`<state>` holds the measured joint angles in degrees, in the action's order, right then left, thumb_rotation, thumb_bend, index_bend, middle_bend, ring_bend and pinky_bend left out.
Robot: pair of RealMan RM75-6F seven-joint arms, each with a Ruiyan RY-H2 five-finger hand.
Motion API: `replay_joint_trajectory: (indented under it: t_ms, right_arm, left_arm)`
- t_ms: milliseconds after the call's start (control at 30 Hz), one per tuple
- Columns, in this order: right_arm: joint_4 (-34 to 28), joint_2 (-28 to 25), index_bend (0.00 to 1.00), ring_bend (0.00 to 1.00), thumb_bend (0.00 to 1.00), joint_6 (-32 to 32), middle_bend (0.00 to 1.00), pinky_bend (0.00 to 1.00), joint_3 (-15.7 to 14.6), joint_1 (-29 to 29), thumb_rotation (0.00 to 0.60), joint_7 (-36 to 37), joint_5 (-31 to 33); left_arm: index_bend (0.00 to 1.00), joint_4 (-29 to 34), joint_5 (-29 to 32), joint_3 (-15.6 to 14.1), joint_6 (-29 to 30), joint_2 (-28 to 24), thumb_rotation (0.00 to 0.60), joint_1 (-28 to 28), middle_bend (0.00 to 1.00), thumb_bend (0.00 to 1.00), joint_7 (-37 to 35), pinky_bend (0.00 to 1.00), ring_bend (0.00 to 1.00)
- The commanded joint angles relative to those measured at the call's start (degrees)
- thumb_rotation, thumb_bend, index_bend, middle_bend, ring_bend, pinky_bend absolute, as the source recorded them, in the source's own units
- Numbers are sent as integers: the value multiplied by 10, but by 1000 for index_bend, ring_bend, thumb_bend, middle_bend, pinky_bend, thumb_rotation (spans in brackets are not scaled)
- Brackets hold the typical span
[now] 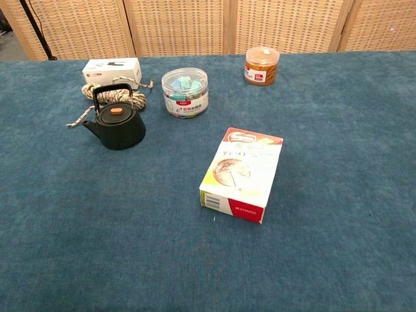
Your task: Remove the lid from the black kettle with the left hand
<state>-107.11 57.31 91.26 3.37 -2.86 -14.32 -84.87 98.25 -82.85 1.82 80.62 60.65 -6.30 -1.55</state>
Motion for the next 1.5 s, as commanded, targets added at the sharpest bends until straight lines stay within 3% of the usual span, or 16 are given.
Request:
replay_joint_trajectory:
  t_ms: [33, 433, 633, 767, 967, 1267, 1500]
  right_arm:
    - [0, 0, 0, 0, 0, 0, 0, 0, 0, 0, 600, 0, 0]
    - [-1, -1, 0, 0, 0, -1, 0, 0, 1, 0, 600, 1, 4]
    - [1, 0, 0, 0, 0, -7, 0, 0, 4, 4, 600, 2, 11]
    - [2, 1, 0, 0, 0, -14, 0, 0, 8, 8, 600, 2, 22]
    - [4, 2, 0, 0, 0, -26, 0, 0, 13, 13, 600, 1, 42]
    - [10, 4, 0, 0, 0, -45, 0, 0, 25, 24, 600, 0, 79]
    - [13, 3, 0, 0, 0, -57, 0, 0, 29, 30, 600, 3, 96]
  left_arm:
    - [0, 0, 1, 0, -1, 0, 600, 0, 0, 102, 0, 0, 0]
    - [0, 1, -7, 3, -28, 8, 600, -21, 0, 102, -8, 0, 0]
    - [9, 41, 16, 35, -78, 5, 600, -71, 0, 103, 27, 0, 0]
    - [206, 59, 59, 68, -114, 17, 600, -113, 0, 149, 74, 0, 0]
    - [371, 28, 166, 118, -183, 95, 600, -201, 0, 290, 167, 0, 0]
    - [414, -45, 339, 154, -198, 213, 600, -298, 0, 354, 298, 0, 0]
    - [431, -74, 404, 160, -192, 249, 600, -335, 0, 359, 340, 0, 0]
